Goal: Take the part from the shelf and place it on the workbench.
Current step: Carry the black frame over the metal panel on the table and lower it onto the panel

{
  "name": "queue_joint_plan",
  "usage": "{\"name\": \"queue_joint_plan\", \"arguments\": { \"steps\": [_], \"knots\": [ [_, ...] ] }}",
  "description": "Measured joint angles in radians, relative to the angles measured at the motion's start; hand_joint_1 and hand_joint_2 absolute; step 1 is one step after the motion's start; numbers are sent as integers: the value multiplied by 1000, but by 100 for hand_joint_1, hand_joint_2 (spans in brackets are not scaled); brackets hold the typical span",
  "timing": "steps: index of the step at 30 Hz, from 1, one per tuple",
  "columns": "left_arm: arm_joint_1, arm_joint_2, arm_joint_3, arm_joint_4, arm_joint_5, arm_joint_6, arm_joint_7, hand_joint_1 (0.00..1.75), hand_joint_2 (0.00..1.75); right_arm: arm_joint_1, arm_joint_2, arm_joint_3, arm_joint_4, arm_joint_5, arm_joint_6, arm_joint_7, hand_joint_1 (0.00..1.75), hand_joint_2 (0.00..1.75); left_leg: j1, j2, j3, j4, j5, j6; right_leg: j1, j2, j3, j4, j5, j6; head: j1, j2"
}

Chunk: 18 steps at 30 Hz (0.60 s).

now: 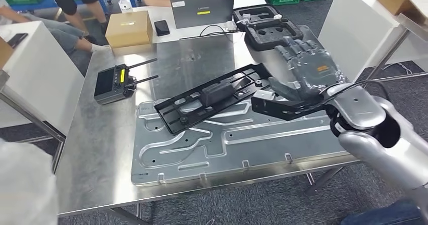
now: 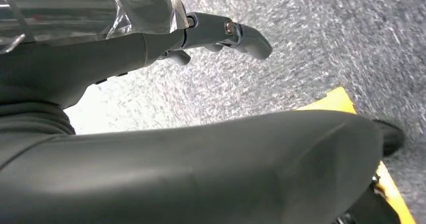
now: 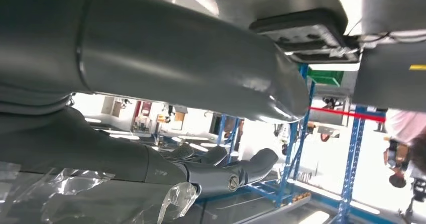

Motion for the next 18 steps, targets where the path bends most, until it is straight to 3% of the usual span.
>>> {"name": "queue_joint_plan", "arguments": {
  "steps": [2, 4, 5, 6, 7, 9, 11, 12, 15, 16, 18],
  "knots": [
    [4, -2, 10, 3, -8, -2, -1, 0, 0, -20, -5, -8, -10, -13, 2, 2, 0, 0, 6, 0, -29, 72, -71, -13, -2, -1, -21, -2, 20, -13, 0, 0],
    [4, -5, 21, 4, -13, -2, -1, 0, 0, -35, -9, -15, -20, -20, 3, 2, 0, 0, 11, 0, -66, 207, -170, -22, -1, -1, -47, -2, 39, -17, 0, 0],
    [4, -8, 27, 4, -15, -1, -2, 0, 0, -41, -12, -18, -25, -23, 4, 2, 0, 0, 13, 0, -74, 263, -195, -24, 0, -1, -61, -1, 50, -18, 0, 0],
    [3, -12, 34, 4, -19, -1, -3, 0, 0, -46, -15, -20, -30, -26, 4, 2, 0, 0, 13, 0, -68, 291, -198, -24, 1, 0, -75, -1, 60, -17, 0, 0],
    [3, -15, 40, 4, -23, -1, -4, 0, 0, -50, -17, -22, -35, -28, 4, 2, 0, 0, 13, 0, -44, 281, -182, -21, 2, 0, -86, -1, 69, -16, 0, 0],
    [3, -18, 52, 4, -31, -1, -8, 0, 0, -61, -22, -30, -42, -29, 2, 2, 0, 0, 8, 0, 49, 163, -134, -6, 5, 1, -104, 0, 86, -14, 0, 0],
    [0, -18, 64, 5, -40, -2, -11, 0, 0, -76, -27, -43, -49, -29, -2, 2, 0, 0, 0, 0, 141, 19, -124, 12, 7, 0, -115, -2, 102, -7, 0, 0],
    [0, -18, 71, 5, -44, -2, -12, 0, 0, -83, -29, -49, -51, -30, -3, 2, 0, 0, -4, 0, 163, -22, -128, 18, 5, -2, -117, -5, 110, -2, 0, 0],
    [1, -18, 86, 6, -59, 1, -14, 0, 0, -95, -37, -62, -57, -34, -6, 2, 0, 0, -8, 2, 158, -52, -106, 26, 1, -3, -124, -11, 125, 16, 0, 0],
    [1, -18, 91, 6, -64, 2, -13, 0, 0, -98, -41, -65, -58, -36, -6, 2, 0, 0, -6, 3, 152, -59, -92, 31, 1, -2, -133, 2, 107, 20, 0, 0],
    [1, -21, 102, 6, -75, 4, -9, 0, 0, -102, -49, -73, -62, -38, -5, 2, 0, 0, -3, 7, 133, -67, -66, 37, 1, -1, -163, 90, 15, 27, 1, 0]
  ]
}}
